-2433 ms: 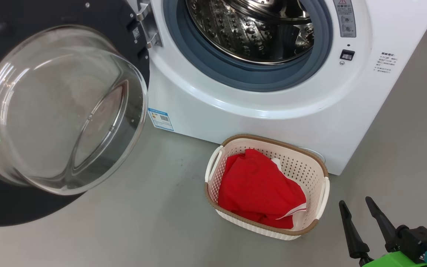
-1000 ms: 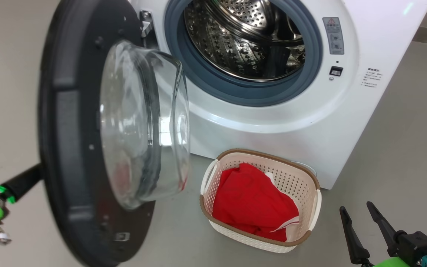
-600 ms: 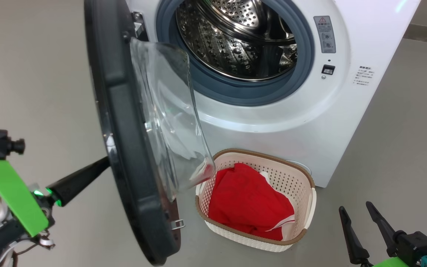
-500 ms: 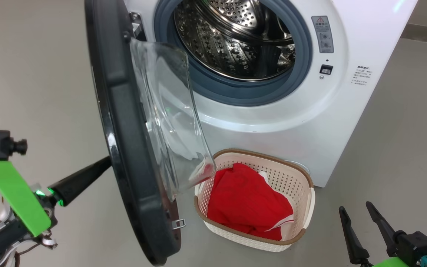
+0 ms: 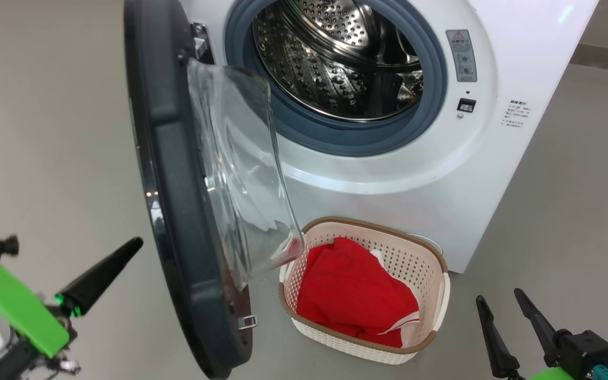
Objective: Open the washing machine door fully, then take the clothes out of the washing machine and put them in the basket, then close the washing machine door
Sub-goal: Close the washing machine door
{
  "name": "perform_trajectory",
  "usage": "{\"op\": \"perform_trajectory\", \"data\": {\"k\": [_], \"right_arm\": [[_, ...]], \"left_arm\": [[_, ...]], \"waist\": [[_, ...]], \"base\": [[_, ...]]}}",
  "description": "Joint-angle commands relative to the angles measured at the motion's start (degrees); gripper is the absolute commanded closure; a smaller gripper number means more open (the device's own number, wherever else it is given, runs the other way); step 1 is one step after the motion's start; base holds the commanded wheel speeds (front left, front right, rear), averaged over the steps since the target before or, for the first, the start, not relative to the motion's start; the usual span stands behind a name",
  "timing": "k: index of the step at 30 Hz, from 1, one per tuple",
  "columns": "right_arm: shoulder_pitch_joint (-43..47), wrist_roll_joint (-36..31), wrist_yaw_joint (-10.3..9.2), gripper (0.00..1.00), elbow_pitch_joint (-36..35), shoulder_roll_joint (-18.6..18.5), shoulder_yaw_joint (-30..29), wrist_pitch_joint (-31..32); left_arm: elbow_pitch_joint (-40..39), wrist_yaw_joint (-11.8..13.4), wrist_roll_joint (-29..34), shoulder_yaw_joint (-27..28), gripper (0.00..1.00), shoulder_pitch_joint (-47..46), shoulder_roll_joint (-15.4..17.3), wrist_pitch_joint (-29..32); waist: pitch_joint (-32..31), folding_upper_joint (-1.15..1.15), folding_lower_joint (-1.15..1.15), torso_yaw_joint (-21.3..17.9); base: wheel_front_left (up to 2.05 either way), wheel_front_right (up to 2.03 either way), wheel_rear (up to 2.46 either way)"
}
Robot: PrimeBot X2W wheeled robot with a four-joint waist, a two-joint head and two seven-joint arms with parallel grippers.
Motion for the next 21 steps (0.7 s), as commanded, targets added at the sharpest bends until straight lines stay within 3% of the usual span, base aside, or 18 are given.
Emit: {"op": "perform_trajectory", "data": {"k": [1,4,7,11,21], "right_arm": [[-0.89,-0.11,0.37,0.0,-1.29,-0.46,1.42,-0.37],[-0.76,0.02,0.37,0.0,-1.21,-0.36,1.65,-0.37],[-0.71,0.11,0.37,0.0,-1.13,-0.27,1.88,-0.37],[-0.76,0.29,0.37,0.0,-0.94,-0.25,2.13,-0.37],[-1.91,0.42,0.37,0.0,-0.51,-0.58,2.63,-0.37]], "left_arm": [[-0.63,-0.39,0.99,2.84,0.82,-0.6,2.5,-1.55],[0.62,-0.4,1.37,3.04,0.69,1.95,1.95,-5.66],[2.02,-0.4,1.94,2.85,0.5,4.36,0.92,-10.53],[3.44,-0.4,1.99,1.12,0.0,7.62,-0.64,-15.39],[9.35,-0.4,2.19,-4.11,0.0,10.8,-4.04,-25.77]], "waist": [[-0.29,0.0,0.0,0.31],[-0.7,0.0,0.0,0.78],[-0.94,0.0,0.0,1.24],[-1.11,0.0,0.0,2.02],[-0.59,0.0,0.0,3.47]], "base": [[0.0,0.0,0.0],[0.0,0.0,0.0],[0.0,0.0,0.0],[0.0,0.0,0.0],[0.0,0.0,0.0]]}}
